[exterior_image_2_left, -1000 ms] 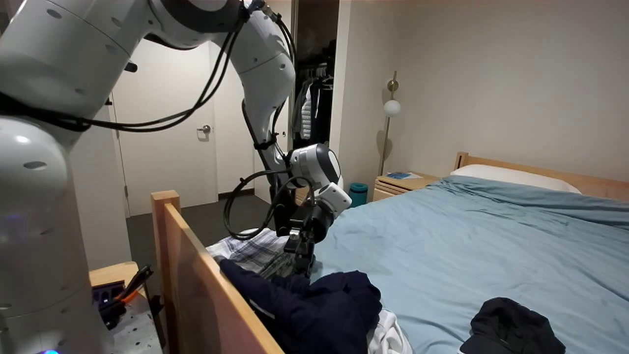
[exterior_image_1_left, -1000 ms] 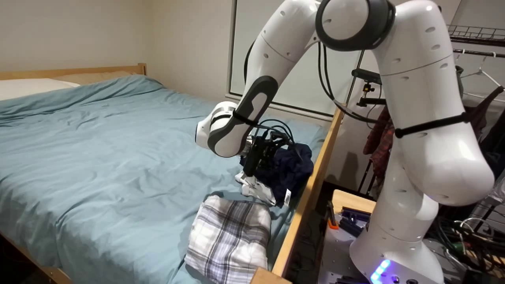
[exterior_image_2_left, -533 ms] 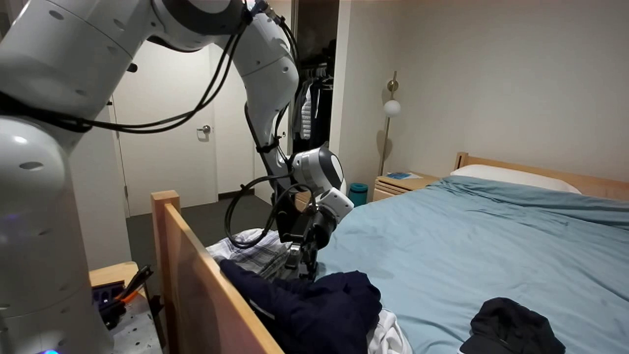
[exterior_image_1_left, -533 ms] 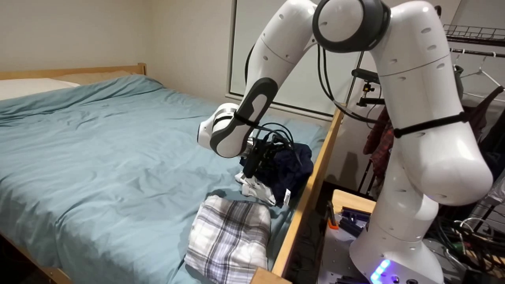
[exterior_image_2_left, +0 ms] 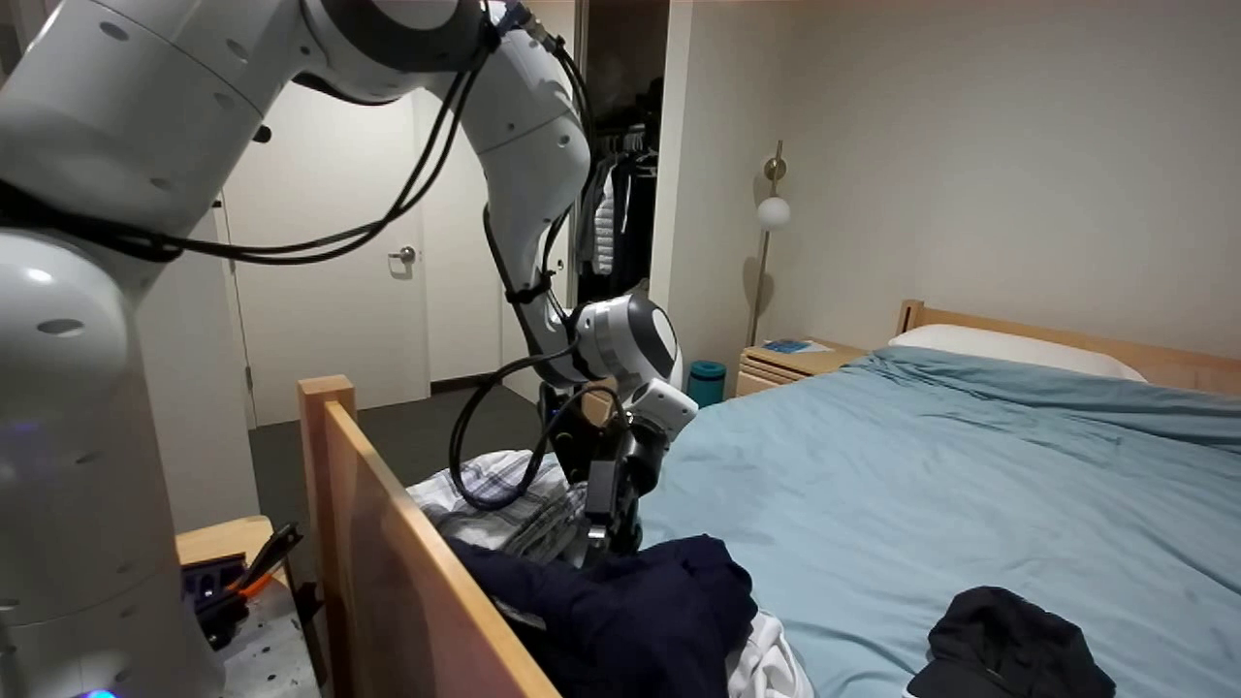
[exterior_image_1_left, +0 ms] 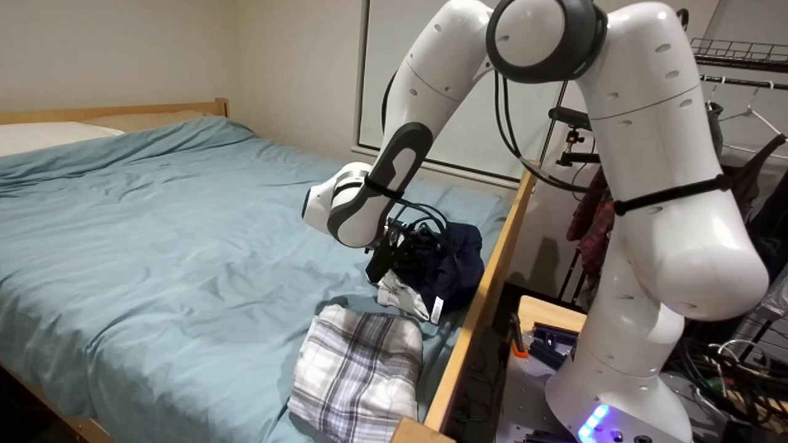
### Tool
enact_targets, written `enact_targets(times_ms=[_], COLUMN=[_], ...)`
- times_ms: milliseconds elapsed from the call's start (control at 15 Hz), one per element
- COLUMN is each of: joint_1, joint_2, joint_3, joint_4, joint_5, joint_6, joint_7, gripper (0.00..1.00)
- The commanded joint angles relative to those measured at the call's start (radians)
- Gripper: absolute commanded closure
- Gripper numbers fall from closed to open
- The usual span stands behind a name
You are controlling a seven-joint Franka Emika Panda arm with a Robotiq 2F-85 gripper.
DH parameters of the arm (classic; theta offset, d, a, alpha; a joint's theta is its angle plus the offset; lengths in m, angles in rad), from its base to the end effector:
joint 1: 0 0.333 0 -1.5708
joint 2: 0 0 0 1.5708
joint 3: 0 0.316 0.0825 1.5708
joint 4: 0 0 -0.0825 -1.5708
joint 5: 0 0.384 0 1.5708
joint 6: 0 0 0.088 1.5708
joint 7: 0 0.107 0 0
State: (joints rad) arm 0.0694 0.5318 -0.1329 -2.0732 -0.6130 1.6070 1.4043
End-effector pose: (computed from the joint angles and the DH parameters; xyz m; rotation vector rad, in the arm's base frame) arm 0.4695 -0.0929 0.1596 1.7124 -1.0731 -0.4247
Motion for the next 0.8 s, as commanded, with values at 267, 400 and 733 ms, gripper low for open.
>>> enact_targets(times_ms=[267,400,733], joint_1=[0.007,0.004,-0.01], joint_2=[-0.072,-0.069,-0.046], joint_3=[0.017,0.017,0.009], joint_4=[-0.022,-0.021,-0.027], joint_5=[0.009,0.01,0.041], joint_6=[0.071,0.061,0.042], joint_7=[0.148,0.158,0.177], gripper=[0.06,0.0,0.0])
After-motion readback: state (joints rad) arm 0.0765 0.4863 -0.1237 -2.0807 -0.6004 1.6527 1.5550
